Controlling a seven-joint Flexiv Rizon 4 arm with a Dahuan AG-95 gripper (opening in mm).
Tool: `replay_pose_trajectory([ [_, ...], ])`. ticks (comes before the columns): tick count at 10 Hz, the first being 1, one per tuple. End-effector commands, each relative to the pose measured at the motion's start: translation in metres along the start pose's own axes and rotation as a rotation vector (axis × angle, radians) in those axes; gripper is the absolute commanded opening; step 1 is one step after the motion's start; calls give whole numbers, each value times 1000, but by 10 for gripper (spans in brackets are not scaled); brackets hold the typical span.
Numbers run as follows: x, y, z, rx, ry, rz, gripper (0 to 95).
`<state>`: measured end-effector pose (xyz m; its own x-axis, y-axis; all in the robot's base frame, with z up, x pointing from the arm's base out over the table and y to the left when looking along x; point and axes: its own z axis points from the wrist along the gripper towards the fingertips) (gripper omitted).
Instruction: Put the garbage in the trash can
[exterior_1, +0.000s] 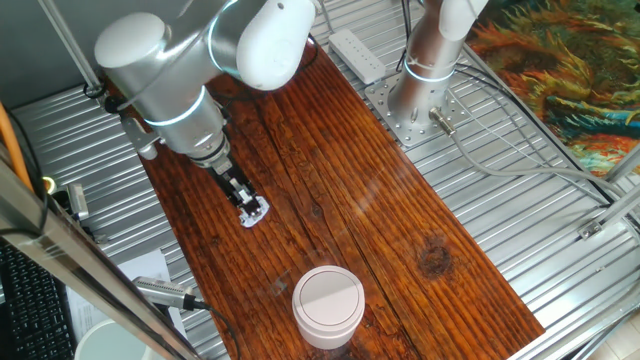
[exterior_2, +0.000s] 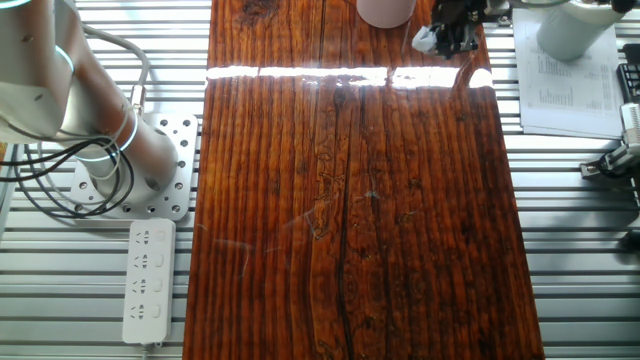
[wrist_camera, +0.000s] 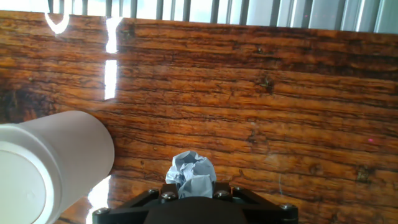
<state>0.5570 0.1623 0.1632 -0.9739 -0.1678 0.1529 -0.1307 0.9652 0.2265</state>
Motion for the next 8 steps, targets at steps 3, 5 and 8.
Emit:
replay_pose_trajectory([
  [3,1,12,-1,-50,12,-110,0],
  [5,1,35,-6,-52,18,-75,0],
  [8,5,67,-13,-69,15,-44,0],
])
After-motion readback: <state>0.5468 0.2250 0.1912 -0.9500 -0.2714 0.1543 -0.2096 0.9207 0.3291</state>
